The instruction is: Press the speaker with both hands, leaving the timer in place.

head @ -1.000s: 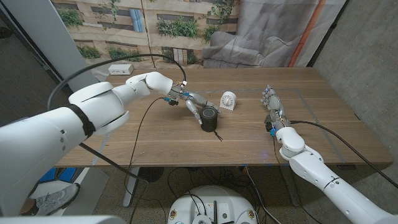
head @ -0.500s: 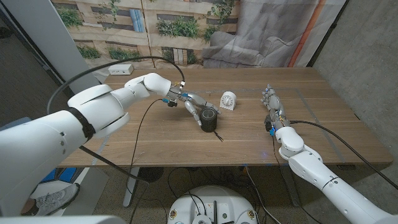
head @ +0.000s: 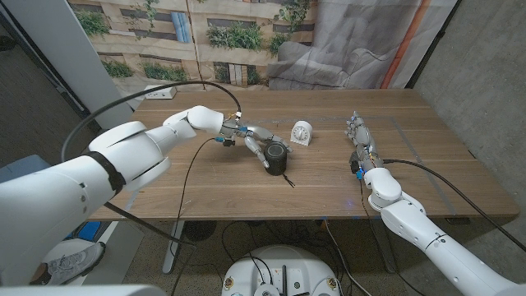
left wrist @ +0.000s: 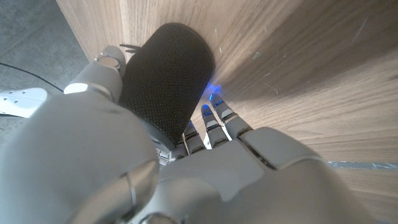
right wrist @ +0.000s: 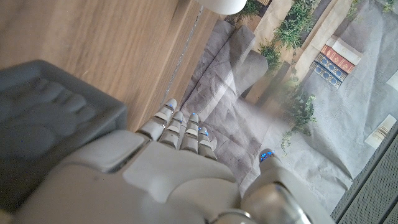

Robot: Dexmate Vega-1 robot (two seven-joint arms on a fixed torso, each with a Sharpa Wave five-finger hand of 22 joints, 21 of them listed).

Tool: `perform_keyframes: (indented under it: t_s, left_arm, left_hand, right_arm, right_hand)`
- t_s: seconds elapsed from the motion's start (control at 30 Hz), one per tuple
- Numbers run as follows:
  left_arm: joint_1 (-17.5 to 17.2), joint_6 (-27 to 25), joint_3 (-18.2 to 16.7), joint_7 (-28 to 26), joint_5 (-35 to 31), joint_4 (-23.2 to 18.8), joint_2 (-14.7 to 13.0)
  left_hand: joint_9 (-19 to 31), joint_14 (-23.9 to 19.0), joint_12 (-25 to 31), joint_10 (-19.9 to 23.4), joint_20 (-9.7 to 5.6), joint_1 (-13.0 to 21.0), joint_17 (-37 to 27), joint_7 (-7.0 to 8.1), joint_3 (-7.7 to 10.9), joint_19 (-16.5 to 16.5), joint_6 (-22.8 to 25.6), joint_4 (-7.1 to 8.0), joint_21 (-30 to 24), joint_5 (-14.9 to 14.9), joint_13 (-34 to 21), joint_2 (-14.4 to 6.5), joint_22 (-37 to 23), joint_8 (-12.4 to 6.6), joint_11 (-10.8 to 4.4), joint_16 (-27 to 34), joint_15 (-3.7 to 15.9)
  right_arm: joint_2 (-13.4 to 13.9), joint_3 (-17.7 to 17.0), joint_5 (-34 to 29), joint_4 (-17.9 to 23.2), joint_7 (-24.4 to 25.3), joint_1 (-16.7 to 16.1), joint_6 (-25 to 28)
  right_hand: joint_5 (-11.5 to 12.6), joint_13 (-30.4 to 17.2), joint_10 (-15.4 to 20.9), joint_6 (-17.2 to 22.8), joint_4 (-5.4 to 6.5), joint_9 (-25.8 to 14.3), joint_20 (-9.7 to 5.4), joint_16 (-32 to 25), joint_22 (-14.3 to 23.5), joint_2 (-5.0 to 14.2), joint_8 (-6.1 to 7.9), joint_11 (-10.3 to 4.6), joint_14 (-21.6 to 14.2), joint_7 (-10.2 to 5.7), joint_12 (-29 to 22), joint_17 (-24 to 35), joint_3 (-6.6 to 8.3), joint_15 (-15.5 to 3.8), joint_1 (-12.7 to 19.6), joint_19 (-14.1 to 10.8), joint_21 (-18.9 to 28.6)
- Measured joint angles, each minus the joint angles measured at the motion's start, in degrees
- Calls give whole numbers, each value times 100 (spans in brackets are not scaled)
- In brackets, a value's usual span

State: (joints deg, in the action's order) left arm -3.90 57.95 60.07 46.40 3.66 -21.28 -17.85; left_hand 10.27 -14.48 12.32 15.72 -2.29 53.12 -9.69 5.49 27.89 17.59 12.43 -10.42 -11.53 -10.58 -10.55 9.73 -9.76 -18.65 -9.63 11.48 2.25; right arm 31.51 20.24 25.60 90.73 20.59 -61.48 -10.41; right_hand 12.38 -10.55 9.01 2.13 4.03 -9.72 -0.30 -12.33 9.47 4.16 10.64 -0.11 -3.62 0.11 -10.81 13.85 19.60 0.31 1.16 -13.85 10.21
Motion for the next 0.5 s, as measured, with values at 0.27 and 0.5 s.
perform_keyframes:
  t_s: [0.27,0.5]
  left_arm:
    - [-218,82,-162,-254,73,-15,-31]
    - [-337,151,-269,-400,104,-26,-46]
  left_hand:
    - [29,-836,127,815,-14,257,-6,-163,-271,455,745,64,-87,44,-27,-116,-24,-264,-20,84,19]
    - [55,-1619,229,1616,-38,460,-33,-111,-498,959,1251,85,-186,44,-54,-184,-53,-460,-100,183,53]
  right_arm:
    - [0,0,34,-26,-42,0,-28]
    - [3,-2,53,-50,-79,2,-57]
  right_hand:
    - [0,0,0,0,25,0,0,0,0,0,0,0,0,0,0,0,-25,0,0,0,0]
    - [0,0,0,0,24,0,0,0,-1,0,0,0,0,0,0,0,-25,0,0,0,0]
